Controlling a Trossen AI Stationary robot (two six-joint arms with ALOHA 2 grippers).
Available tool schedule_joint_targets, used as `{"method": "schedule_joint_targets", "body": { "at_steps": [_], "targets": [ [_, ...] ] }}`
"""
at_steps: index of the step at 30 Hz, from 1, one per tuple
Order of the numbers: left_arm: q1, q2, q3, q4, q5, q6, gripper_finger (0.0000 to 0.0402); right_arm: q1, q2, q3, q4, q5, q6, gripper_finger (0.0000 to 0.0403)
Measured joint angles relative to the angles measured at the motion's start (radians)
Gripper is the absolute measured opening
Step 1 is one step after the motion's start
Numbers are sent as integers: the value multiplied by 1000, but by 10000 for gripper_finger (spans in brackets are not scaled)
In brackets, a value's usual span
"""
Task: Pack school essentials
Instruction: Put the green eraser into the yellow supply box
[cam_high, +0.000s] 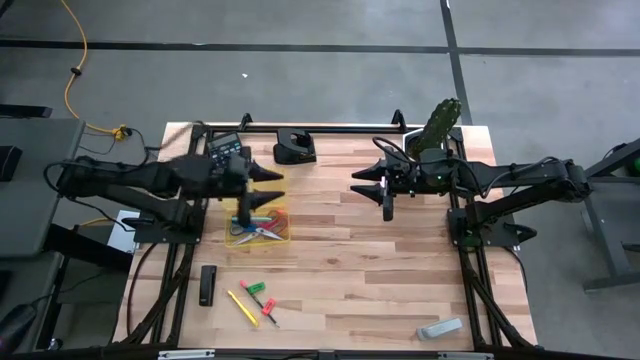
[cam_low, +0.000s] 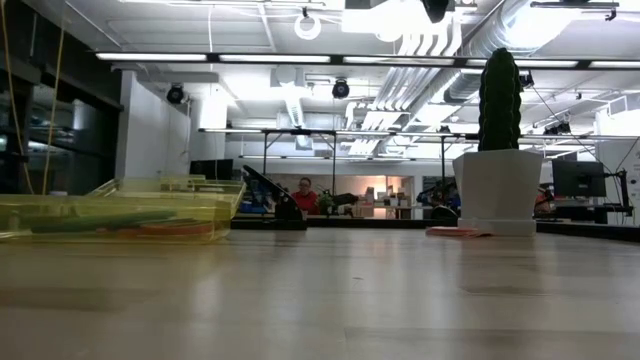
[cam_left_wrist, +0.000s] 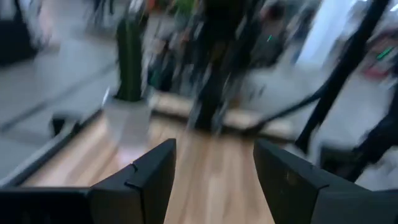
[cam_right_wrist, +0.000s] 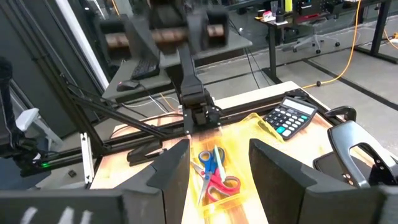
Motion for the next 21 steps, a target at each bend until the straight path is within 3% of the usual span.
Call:
{"method": "schedule_joint_targets", "body": {
  "at_steps": [7,15,21],
  "targets": [
    [2,-33,-18,174,68,25,202,0,0,0,-1,0,0,158],
    [2,-61,-246,523,83,-103,202,0,0,0,-1,0,0,158],
    [2,-68,-276,542,63,-114,202,0,0,0,-1,0,0,158]
  ]
}}
